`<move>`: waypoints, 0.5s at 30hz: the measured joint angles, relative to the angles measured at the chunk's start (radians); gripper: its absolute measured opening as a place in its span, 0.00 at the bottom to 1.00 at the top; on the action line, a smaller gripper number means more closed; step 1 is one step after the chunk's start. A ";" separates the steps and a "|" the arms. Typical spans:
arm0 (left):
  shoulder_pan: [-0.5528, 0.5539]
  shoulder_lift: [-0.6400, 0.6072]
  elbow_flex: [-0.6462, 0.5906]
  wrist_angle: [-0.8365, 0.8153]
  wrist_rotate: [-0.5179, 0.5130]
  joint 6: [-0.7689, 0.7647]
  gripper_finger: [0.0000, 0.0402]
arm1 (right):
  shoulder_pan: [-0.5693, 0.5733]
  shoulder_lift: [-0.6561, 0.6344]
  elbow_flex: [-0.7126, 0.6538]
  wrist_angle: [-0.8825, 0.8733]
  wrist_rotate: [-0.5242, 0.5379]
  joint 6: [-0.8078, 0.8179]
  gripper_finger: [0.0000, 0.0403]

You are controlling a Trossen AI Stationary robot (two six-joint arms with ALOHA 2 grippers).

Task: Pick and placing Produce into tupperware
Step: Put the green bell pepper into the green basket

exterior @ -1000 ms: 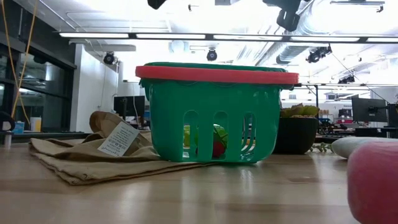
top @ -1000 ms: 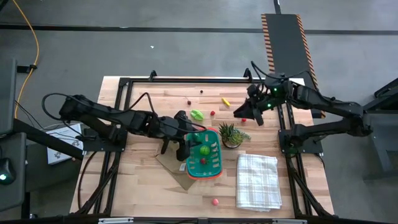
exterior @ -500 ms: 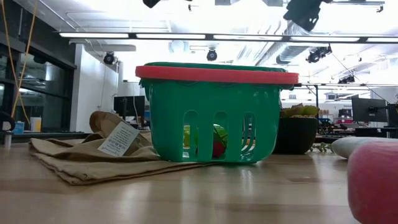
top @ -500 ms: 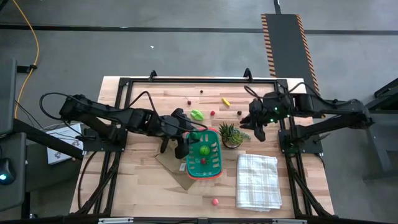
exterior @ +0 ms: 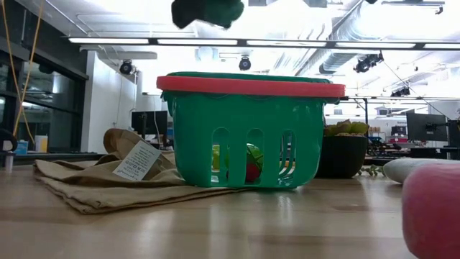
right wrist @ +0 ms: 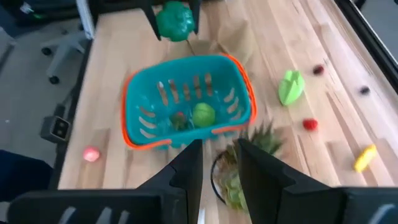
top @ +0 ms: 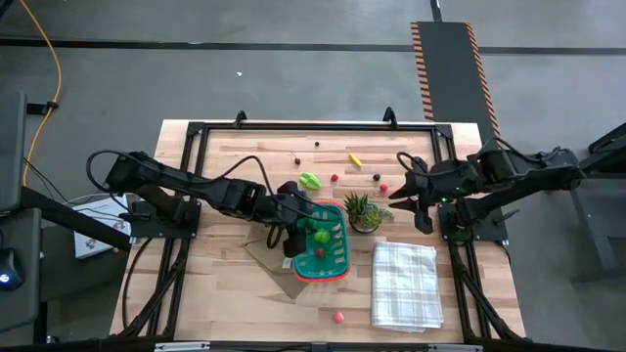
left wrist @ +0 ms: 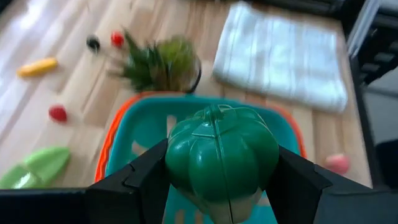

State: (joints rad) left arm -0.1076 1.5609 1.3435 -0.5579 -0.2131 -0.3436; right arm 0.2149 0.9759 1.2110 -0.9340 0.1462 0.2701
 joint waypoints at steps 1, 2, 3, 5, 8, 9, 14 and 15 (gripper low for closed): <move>0.008 0.008 0.000 0.001 0.006 -0.008 0.52 | 0.005 0.002 0.000 -0.011 0.007 0.011 0.22; 0.013 0.015 0.000 0.013 0.023 -0.025 0.52 | 0.010 0.006 0.000 -0.019 0.010 0.021 0.22; 0.021 0.017 0.000 0.010 0.040 -0.044 0.52 | 0.016 0.011 0.000 -0.028 0.011 0.029 0.22; 0.039 0.018 0.000 0.008 0.063 -0.069 0.52 | 0.027 0.020 0.000 -0.030 0.010 0.037 0.22; 0.057 0.036 0.000 0.005 0.063 -0.067 0.52 | 0.039 0.032 0.000 -0.026 0.010 0.039 0.22; 0.064 0.042 -0.001 -0.006 0.065 -0.058 0.52 | 0.041 0.036 0.000 -0.027 0.010 0.038 0.22; 0.078 0.093 0.000 0.005 0.086 -0.032 0.52 | 0.044 0.053 0.000 -0.027 0.010 0.036 0.22; 0.079 0.103 0.000 0.016 0.098 -0.030 0.52 | 0.044 0.055 0.000 -0.027 0.010 0.036 0.22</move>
State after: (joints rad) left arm -0.0284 1.6641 1.3437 -0.5423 -0.1155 -0.3737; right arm 0.2584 1.0306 1.2114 -0.9608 0.1562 0.3058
